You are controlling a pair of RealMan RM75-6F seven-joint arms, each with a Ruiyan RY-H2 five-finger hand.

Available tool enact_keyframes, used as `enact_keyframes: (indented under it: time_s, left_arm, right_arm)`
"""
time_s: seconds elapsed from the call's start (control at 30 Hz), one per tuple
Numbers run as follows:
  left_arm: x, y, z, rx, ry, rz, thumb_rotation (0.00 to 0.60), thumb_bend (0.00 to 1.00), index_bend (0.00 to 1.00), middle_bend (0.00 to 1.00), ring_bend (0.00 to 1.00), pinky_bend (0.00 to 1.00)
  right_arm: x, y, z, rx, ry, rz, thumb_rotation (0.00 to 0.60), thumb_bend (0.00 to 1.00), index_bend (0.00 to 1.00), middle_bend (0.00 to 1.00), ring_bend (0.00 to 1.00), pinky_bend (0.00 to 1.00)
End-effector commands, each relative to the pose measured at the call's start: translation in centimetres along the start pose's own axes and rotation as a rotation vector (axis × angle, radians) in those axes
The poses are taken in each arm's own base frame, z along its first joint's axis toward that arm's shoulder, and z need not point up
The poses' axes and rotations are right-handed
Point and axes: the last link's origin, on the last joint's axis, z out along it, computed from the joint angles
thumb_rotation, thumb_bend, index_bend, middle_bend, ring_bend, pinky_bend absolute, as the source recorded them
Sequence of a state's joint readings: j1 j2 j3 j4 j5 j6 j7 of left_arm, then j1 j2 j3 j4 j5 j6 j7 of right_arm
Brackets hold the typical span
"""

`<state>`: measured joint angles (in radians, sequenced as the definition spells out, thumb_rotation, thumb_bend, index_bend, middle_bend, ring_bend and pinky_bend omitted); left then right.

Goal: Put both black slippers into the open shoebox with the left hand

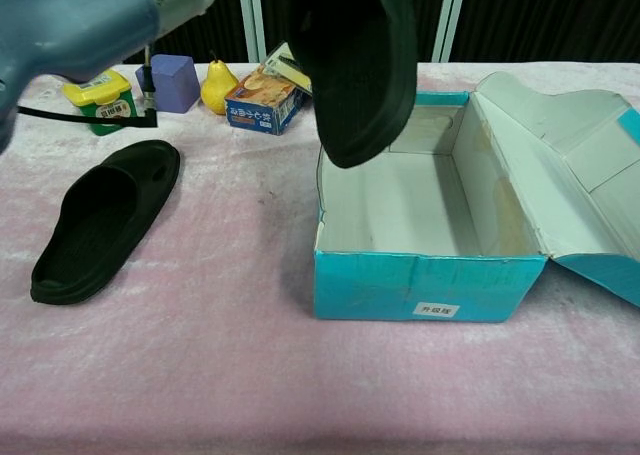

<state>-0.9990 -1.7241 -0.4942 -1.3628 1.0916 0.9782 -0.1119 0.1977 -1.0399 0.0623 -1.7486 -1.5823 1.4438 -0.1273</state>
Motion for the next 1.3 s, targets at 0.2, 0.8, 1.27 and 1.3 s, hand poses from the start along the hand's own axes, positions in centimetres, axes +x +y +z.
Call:
enact_keyframes:
  time_s: [0.2, 0.8, 1.27, 1.3]
  left_arm:
    - [-6.1, 1.7, 2.0, -0.084, -0.035, 0.053, 0.600, 0.00, 0.41, 0.53, 0.44, 0.28]
    - [-12.1, 1.1, 2.5, -0.132, -0.104, 0.087, 0.600, 0.00, 0.38, 0.52, 0.41, 0.29]
    - [-14.7, -0.8, 3.2, -0.010, -0.235, 0.146, 0.600, 0.00, 0.34, 0.50, 0.39, 0.31]
    - [-14.7, -0.9, 3.2, -0.002, -0.242, 0.157, 0.600, 0.00, 0.33, 0.50, 0.39, 0.31]
  right_arm:
    - [0.6, 0.1, -0.2, -0.004, 0.008, -0.008, 0.600, 0.08, 0.00, 0.00, 0.00, 0.01]
    - [1.2, 0.3, -0.4, -0.018, 0.008, -0.015, 0.600, 0.08, 0.00, 0.00, 0.00, 0.01]
    - [1.4, 0.1, -0.4, -0.021, 0.002, -0.014, 0.600, 0.08, 0.00, 0.00, 0.00, 0.01]
    - [1.4, 0.2, -0.4, -0.022, 0.001, -0.013, 0.600, 0.08, 0.00, 0.00, 0.00, 0.01]
